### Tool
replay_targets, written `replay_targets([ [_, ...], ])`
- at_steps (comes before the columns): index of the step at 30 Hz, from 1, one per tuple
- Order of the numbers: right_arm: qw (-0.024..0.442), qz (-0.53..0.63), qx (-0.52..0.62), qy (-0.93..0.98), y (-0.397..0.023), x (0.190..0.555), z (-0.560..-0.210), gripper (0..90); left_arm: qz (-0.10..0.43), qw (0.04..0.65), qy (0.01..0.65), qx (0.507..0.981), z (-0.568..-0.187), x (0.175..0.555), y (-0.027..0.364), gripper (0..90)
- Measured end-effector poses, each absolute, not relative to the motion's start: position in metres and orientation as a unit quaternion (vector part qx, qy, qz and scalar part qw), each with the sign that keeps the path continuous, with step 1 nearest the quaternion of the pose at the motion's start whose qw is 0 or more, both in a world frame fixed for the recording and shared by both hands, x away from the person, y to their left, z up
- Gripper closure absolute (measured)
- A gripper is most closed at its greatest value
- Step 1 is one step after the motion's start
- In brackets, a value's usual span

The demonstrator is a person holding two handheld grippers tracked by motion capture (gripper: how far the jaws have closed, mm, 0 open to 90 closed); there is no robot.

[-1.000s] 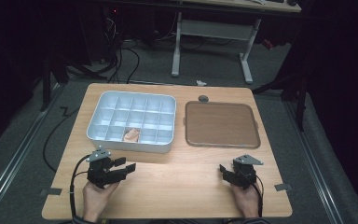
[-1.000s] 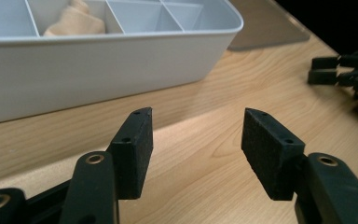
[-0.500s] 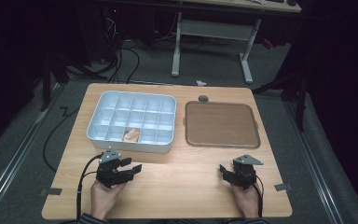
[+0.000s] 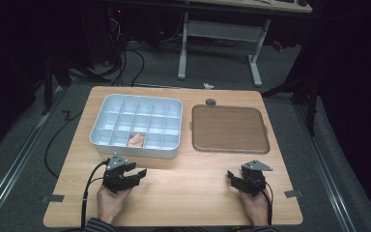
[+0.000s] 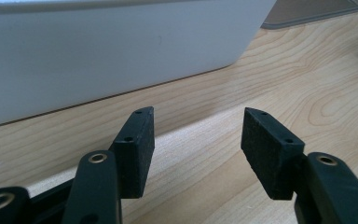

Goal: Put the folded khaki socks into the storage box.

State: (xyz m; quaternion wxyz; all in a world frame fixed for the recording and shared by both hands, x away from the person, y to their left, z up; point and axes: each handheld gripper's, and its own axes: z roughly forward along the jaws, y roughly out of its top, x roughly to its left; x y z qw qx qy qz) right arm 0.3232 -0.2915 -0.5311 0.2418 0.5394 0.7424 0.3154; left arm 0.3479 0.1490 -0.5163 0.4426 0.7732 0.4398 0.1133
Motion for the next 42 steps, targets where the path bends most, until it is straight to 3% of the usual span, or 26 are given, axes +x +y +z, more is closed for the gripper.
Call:
replay_targets([
  [18,0.242,0.315,0.539,0.743,-0.291,0.323,-0.531,36.6,0.134,0.421,0.452,0.775,-0.53,0.356,0.147,46.0],
  [33,0.242,0.314,0.54,0.743,-0.291,0.323,-0.531,36.6,0.183,0.376,0.428,0.801,-0.536,0.356,0.136,45.7],
  [42,0.242,0.314,0.539,0.743,-0.291,0.323,-0.531,36.3,0.186,0.369,0.429,0.803,-0.536,0.353,0.132,38.7],
])
